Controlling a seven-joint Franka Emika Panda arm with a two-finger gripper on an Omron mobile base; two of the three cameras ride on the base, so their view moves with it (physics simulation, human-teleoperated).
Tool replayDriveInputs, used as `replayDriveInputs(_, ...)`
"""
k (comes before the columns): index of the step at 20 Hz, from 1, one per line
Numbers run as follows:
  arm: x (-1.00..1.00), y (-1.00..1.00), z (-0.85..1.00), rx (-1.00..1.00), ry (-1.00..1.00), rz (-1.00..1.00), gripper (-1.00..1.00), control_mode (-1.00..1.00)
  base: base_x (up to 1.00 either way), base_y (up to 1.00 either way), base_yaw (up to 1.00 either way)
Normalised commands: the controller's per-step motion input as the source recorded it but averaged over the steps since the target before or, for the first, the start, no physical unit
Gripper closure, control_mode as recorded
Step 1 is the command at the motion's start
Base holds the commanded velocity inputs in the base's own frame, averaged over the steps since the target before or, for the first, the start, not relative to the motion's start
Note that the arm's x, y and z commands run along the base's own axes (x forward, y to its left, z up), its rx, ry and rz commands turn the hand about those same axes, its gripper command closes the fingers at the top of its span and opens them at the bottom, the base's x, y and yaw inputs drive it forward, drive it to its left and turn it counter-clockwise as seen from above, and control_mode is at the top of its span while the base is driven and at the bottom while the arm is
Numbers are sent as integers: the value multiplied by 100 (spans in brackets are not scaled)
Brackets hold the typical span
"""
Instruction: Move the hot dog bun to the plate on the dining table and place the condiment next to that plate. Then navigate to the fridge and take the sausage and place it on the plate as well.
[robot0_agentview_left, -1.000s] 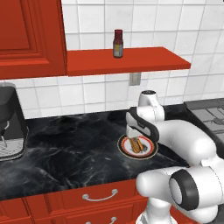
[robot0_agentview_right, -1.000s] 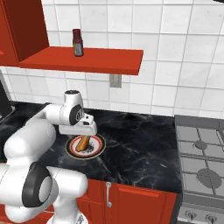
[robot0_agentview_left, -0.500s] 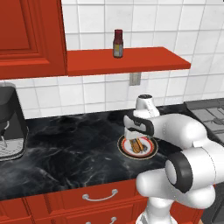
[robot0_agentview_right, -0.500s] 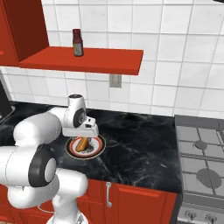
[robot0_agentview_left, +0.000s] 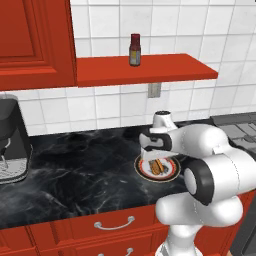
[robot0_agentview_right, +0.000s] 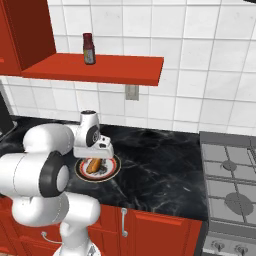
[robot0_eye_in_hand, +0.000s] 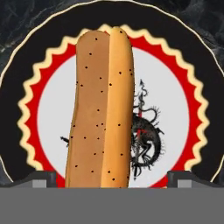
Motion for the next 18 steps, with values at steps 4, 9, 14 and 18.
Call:
replayDriveInputs(4, 0, 3, -17, 0, 0, 0, -100, -100, 0, 0, 0)
replayDriveInputs(9, 0, 3, -24, 0, 0, 0, -100, -100, 0, 0, 0)
replayDriveInputs(14, 0, 1, -25, 0, 0, 0, -100, -100, 0, 0, 0)
replayDriveInputs(18, 0, 5, -24, 0, 0, 0, 100, -100, 0, 0, 0)
